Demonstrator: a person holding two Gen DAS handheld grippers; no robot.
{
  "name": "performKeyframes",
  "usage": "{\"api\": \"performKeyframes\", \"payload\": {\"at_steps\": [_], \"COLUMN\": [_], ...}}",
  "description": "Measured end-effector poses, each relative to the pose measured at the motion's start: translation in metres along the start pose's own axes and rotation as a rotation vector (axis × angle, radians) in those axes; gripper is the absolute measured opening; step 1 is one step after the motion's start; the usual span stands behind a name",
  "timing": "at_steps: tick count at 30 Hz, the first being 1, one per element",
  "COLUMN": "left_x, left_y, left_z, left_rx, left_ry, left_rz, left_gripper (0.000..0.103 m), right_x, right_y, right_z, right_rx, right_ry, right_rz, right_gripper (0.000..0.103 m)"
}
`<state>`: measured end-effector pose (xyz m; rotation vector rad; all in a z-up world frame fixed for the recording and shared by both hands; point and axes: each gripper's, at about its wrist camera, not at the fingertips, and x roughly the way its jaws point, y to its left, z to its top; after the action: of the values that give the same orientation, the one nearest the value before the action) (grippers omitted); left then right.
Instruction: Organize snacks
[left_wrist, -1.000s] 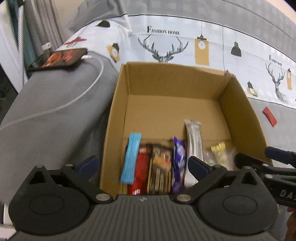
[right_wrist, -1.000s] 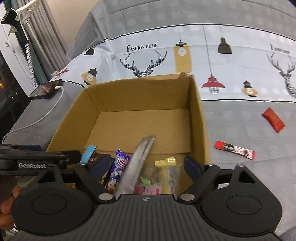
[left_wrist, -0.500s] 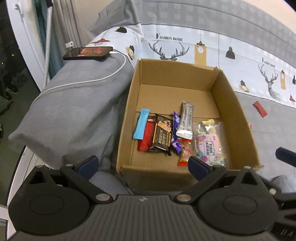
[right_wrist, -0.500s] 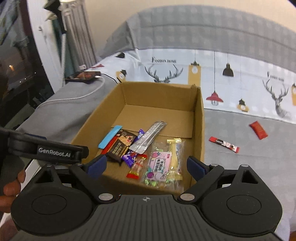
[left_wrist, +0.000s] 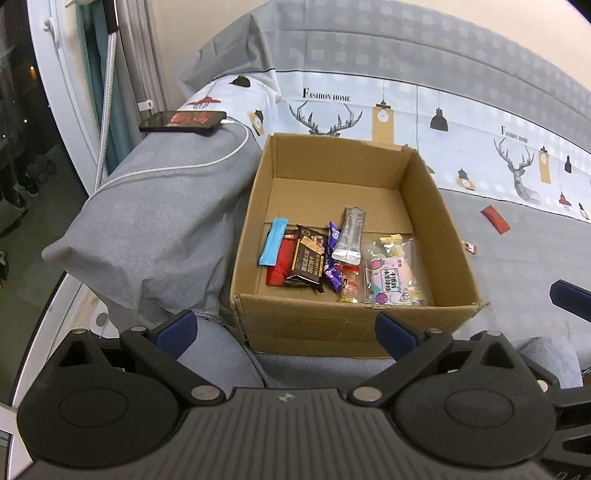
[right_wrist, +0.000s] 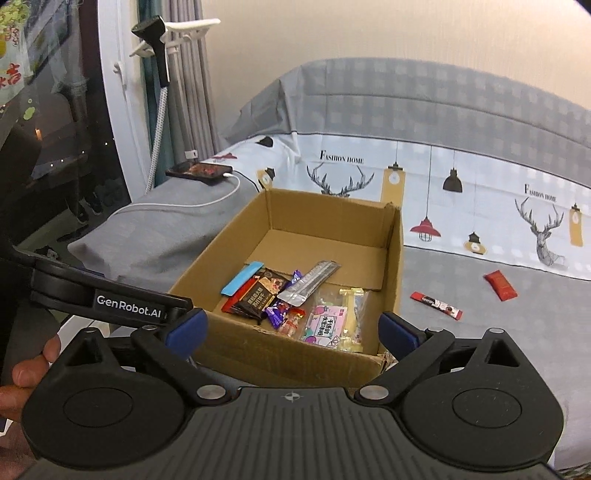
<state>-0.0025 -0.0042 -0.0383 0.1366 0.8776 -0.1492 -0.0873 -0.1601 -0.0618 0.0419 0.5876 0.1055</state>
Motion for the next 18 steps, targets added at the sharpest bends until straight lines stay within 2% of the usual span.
{"api": "performKeyframes", "payload": {"at_steps": [18], "left_x": [-0.021], "left_y": [-0.020], "left_z": [-0.005], "left_rx": [0.065], "left_ry": [-0.038], "left_rz": [0.017], "left_gripper": [0.102], "right_x": [-0.027], "right_y": [-0.011], "right_z": [-0.010], "right_rx": [0.055], "right_ry": [-0.061], "right_rz": [-0.010], "right_gripper": [0.100]}}
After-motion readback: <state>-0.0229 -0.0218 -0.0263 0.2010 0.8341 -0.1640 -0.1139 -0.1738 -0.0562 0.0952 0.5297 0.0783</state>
